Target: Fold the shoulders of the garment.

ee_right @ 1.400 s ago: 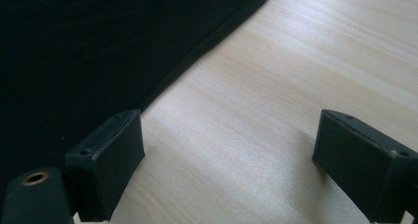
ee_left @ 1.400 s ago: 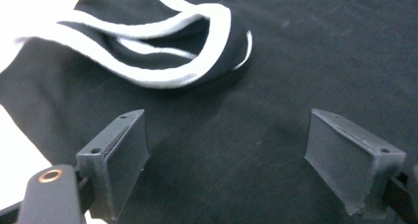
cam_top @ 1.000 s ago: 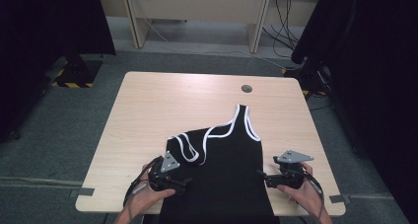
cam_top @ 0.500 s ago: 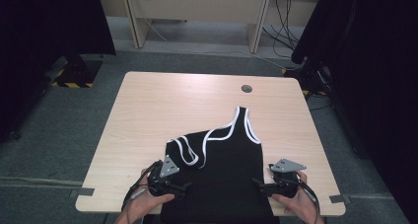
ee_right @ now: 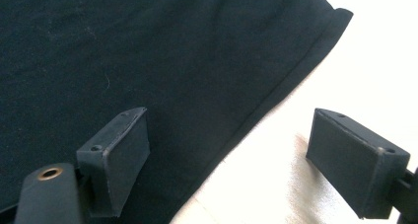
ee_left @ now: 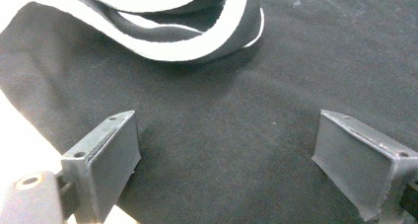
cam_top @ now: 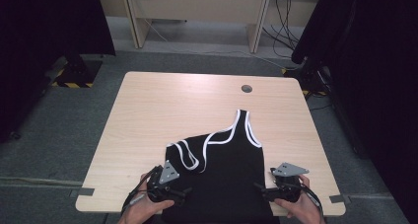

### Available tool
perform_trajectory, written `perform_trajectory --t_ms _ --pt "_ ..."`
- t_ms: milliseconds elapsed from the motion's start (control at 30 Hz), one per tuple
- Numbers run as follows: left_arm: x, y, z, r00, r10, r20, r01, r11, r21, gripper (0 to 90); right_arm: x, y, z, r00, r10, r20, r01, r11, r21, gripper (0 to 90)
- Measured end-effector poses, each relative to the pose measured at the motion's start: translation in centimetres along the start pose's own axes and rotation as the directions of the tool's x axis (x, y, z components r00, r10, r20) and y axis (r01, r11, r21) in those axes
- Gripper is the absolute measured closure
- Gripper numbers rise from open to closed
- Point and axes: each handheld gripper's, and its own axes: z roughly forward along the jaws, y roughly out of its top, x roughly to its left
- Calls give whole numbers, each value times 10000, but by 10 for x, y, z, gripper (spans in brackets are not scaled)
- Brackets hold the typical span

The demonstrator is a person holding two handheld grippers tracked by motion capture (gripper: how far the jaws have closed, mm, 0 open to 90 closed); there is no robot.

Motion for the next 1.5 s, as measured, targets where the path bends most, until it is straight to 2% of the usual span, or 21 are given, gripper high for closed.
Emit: perform_trajectory --t_ms 67,167,267,333,533,600,633,700,867,900,1000,1167,1267,1400,1500 --pt "4 1 0 10000 -2 -58 2 10000 -71 91 -3 3 -1 10000 5 11 -5 10000 -97 164" --pt "13 4 0 9993 -282 -262 275 9993 -235 78 -13 13 -1 9998 167 136 -162 9992 -360 163" --pt "17 6 -1 9992 -284 -273 278 9994 -222 66 -23 27 3 9994 309 149 -301 9981 -531 163" --pt "18 6 1 9984 -318 -459 314 9995 -97 36 -28 37 8 9994 317 169 -307 9977 -605 163" --pt "21 5 5 9988 -118 -475 120 9999 56 27 -39 69 31 9992 374 113 -365 9971 -664 163" --pt "23 5 5 9982 -51 -592 53 10000 36 28 -42 73 35 9992 358 165 -347 9973 -643 163" --pt "26 5 6 9974 -195 -690 202 9997 100 27 -44 77 39 9990 398 210 -385 9973 -619 163" --pt "31 6 7 9964 -634 -558 647 9976 227 12 -50 85 46 9982 540 259 -522 9965 -655 164" --pt "34 6 7 9964 -561 -632 580 9979 275 5 -66 101 64 9962 773 406 -748 9954 -600 173" --pt "34 6 8 9963 -546 -657 565 9980 281 2 -73 106 72 9950 852 512 -828 9955 -470 176" --pt "34 6 8 9963 -550 -654 569 9980 281 2 -79 110 79 9934 972 607 -948 9946 -418 177" --pt "34 6 8 9964 -550 -648 569 9980 284 1 -92 121 100 9887 1359 629 -1346 9906 -235 192" --pt "34 6 8 9964 -551 -649 570 9980 285 1 -95 125 107 9884 1391 608 -1383 9902 -169 202" --pt "34 6 8 9962 -550 -676 571 9979 291 0 -98 132 120 9856 1487 801 -1490 9888 -20 236" --pt "34 6 8 9962 -560 -667 581 9979 297 0 -96 134 125 9904 1035 921 -1040 9946 11 332"
